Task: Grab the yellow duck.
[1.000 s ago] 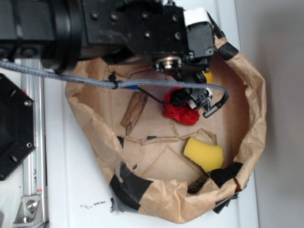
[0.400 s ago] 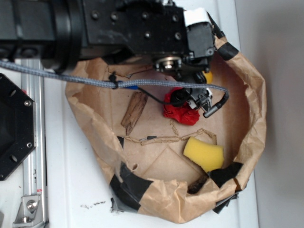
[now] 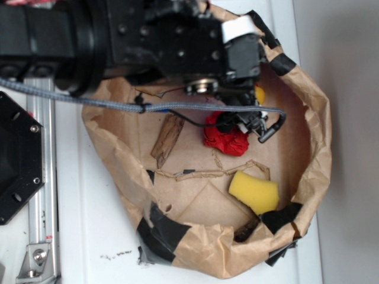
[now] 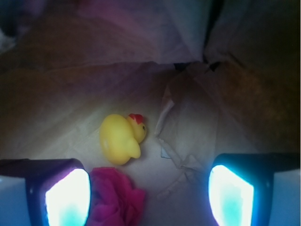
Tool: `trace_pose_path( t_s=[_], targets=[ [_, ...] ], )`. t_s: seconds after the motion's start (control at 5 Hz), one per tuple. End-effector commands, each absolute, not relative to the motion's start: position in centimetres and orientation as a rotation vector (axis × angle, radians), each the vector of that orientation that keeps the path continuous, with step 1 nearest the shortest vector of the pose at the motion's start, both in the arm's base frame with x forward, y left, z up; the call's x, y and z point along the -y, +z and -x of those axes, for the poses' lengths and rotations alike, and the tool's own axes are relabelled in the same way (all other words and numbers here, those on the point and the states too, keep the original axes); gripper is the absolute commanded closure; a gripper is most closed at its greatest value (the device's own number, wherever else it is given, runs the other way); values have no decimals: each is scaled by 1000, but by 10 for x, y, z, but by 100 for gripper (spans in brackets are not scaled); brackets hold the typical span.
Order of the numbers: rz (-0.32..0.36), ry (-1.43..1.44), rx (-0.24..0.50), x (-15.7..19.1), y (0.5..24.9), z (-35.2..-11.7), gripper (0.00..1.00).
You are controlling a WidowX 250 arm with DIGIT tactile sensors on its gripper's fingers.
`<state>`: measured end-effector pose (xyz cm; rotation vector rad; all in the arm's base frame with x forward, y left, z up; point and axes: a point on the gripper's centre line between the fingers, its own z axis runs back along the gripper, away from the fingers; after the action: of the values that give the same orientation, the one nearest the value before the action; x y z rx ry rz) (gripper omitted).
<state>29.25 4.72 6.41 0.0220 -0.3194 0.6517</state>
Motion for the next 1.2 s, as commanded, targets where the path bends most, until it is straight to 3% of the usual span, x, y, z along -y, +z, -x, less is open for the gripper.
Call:
trace_pose_path(
  t_s=[0.0,1.0],
  targets=[
    [-56,714,360,-66,63,-313,0],
    [-142,724,328,-80,55,-314,0]
  ],
)
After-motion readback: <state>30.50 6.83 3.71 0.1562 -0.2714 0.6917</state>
